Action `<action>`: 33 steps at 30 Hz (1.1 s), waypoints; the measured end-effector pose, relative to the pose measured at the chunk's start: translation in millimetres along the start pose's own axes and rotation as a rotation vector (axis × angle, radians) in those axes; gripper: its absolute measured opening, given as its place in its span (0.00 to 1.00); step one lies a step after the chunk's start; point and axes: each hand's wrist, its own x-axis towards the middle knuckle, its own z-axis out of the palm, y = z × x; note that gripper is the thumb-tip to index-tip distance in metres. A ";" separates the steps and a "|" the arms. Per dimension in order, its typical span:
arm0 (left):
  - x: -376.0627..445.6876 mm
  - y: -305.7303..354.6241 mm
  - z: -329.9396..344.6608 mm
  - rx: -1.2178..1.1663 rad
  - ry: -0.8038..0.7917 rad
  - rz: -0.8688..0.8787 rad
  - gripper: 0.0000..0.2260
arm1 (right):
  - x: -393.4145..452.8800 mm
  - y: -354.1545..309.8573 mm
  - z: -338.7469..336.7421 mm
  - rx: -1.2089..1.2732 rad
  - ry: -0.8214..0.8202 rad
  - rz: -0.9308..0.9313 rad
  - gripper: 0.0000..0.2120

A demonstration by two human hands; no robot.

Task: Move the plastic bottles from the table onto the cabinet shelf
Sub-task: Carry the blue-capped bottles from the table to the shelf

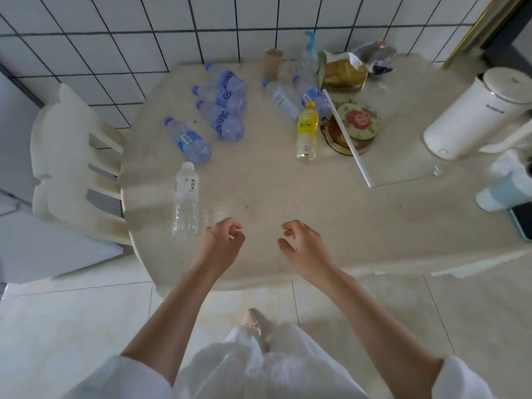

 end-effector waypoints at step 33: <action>360.9 85.1 -17.8 -0.106 0.256 -0.514 0.38 | 446.7 -83.6 -54.9 -0.173 -0.172 -0.229 0.18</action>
